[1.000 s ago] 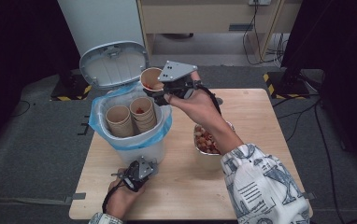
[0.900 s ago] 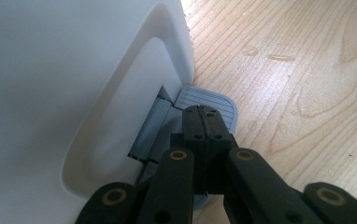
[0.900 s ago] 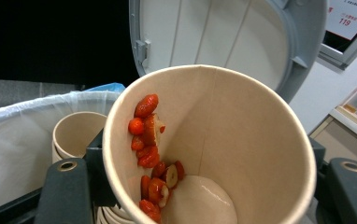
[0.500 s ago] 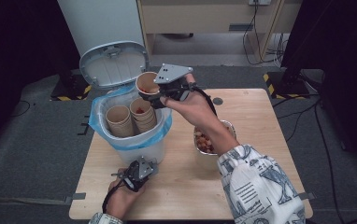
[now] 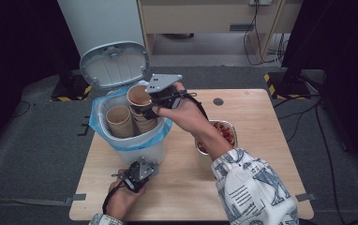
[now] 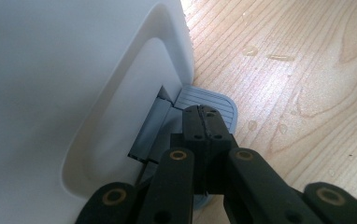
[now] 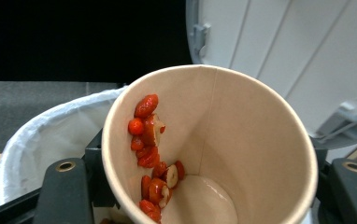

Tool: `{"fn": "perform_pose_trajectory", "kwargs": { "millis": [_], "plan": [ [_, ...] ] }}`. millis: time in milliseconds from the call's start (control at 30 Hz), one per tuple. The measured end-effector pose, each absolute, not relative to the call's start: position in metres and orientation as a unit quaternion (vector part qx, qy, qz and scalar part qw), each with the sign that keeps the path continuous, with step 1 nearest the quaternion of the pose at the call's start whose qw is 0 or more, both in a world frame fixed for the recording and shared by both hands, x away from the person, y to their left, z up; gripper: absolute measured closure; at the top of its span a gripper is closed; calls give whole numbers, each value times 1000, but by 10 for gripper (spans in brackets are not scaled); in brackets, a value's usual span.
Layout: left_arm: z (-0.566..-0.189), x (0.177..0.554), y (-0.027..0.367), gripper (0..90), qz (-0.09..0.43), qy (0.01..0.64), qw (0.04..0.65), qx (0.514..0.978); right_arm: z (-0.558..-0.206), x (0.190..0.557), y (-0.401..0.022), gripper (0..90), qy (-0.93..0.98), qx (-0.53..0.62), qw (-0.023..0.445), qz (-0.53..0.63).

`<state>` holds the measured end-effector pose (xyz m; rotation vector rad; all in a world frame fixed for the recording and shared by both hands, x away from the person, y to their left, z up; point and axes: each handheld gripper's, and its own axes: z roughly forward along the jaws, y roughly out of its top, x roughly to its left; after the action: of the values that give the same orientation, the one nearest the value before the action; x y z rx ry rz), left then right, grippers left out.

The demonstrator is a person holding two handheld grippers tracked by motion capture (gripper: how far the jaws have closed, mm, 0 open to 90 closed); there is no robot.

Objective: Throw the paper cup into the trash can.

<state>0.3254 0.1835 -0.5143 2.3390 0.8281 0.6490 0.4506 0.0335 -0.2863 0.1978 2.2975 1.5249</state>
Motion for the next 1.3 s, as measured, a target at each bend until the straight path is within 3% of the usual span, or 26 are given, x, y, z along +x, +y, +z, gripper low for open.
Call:
{"fn": "perform_pose_trajectory", "kwargs": {
  "millis": [600,1300],
  "plan": [
    [-514,326,184,897,243,310,286,874,-308,453,40,305,836,90,142,523],
    [-514,326,184,897,243,310,285,874,-310,454,41,302,832,104,122,530]
  ]
}}
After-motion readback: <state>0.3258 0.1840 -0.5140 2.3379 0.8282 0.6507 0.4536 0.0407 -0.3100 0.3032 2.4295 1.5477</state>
